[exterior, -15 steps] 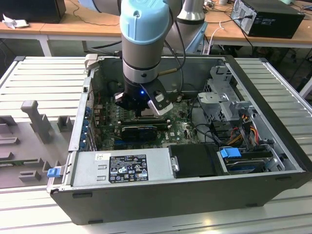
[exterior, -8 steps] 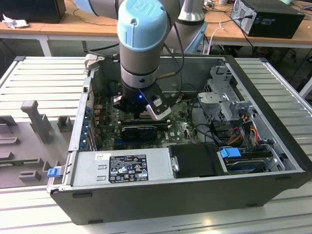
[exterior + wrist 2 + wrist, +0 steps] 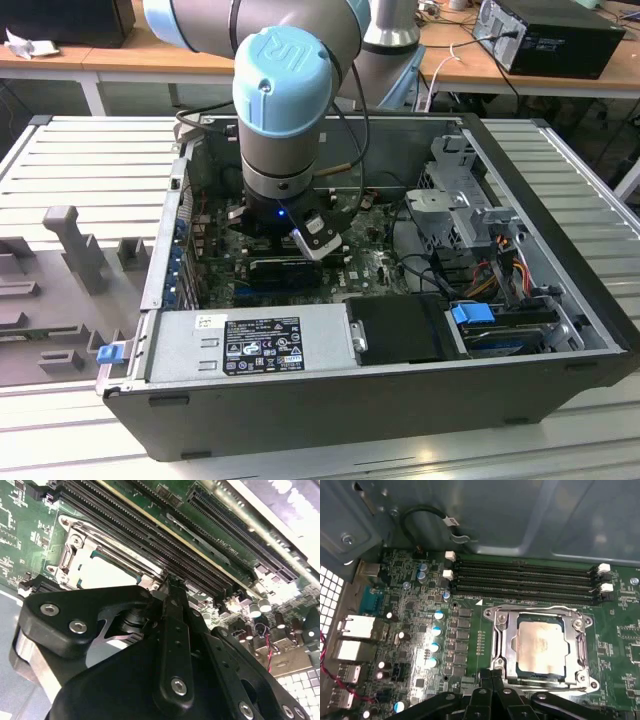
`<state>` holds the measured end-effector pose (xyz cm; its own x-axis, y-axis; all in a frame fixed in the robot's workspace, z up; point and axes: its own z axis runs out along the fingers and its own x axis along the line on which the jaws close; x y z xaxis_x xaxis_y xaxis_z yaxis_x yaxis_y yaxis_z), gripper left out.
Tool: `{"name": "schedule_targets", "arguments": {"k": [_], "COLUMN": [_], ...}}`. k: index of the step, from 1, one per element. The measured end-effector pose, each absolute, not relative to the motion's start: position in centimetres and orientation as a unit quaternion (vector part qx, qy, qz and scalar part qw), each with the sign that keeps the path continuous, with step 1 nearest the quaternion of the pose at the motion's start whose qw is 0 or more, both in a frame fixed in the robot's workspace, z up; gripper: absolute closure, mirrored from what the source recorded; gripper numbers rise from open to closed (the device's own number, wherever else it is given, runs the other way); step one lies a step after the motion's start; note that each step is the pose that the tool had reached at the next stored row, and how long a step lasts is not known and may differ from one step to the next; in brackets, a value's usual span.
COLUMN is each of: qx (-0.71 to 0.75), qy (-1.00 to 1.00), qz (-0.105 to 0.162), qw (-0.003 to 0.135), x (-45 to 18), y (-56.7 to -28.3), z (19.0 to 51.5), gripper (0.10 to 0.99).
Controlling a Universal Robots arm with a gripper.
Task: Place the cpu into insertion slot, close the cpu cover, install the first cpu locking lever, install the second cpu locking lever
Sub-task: 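Install the second cpu locking lever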
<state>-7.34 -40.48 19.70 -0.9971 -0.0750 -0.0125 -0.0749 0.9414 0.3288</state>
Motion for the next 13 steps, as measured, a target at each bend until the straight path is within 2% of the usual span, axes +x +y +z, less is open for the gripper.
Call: {"name": "schedule_targets", "arguments": {"k": [6, 13], "qx": [0.038, 0.038], "qy": [-0.983, -0.983], "qz": [-0.180, -0.180], "qw": [0.000, 0.000], "x": [-7.5, -7.5], "y": [-40.5, -40.4], "z": [19.4, 22.1], "gripper": [0.980, 0.980]}}
